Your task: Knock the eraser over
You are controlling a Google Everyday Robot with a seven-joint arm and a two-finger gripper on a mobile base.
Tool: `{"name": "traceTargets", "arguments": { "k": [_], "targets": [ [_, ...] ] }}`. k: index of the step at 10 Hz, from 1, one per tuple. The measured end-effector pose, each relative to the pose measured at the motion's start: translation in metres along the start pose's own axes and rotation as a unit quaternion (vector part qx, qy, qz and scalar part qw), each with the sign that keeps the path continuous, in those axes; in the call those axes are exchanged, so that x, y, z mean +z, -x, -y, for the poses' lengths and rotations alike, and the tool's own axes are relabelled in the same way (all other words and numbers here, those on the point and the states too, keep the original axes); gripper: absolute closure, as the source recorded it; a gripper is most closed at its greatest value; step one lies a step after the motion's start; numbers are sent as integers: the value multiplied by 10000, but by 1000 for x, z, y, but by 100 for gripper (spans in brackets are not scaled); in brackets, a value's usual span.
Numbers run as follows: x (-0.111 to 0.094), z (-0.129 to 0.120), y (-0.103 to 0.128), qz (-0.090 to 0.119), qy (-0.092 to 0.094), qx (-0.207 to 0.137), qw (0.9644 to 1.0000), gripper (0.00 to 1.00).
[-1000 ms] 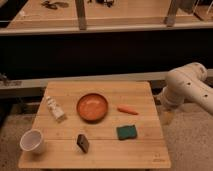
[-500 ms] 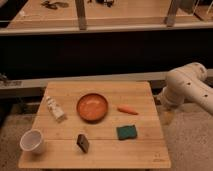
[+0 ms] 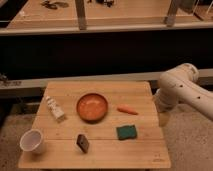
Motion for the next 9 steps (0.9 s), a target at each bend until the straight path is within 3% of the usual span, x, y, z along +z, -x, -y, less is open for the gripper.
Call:
{"name": "traceTargets", "arguments": {
  "k": [9],
  "targets": [
    [-3,-13,24,-83,-36,-467,9989,20]
  ]
}}
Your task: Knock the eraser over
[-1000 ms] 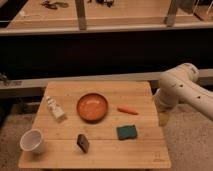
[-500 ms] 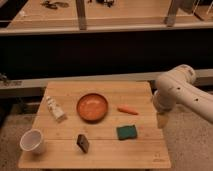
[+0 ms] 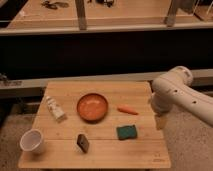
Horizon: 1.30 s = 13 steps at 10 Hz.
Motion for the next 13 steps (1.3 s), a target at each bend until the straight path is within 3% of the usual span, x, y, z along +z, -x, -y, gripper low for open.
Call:
{"name": "traceTargets", "arguments": {
  "k": [13],
  "targets": [
    [-8,-11,54,68,-87,-715,9974,20]
  ]
}}
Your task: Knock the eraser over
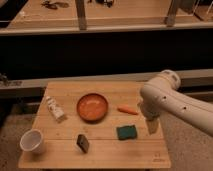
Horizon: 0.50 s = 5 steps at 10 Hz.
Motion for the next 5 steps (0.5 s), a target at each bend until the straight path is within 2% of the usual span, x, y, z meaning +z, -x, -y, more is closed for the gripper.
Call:
{"name": "traceTargets", "arguments": {
  "k": [5],
  "targets": [
    [-2,2,33,35,-35,-294,9996,20]
  ]
}}
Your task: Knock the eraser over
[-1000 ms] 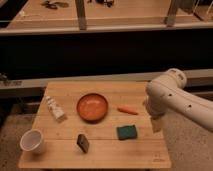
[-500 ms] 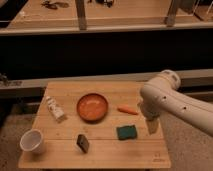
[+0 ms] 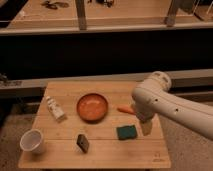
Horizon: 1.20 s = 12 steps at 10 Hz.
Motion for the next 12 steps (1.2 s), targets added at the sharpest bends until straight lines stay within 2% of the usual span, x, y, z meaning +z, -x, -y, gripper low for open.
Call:
{"name": "traceTargets", "arguments": {
  "k": [3,5,8,10,12],
  "targets": [
    [0,2,16,15,-33,-157,9999,20],
    [0,6,40,60,-45,-309,9995,20],
    [1,5,55,85,-59,-449,9989,20],
    [2,8,77,134,-77,-582,9982,20],
    [4,6,85,159,-72,-685,9975,20]
  ]
}}
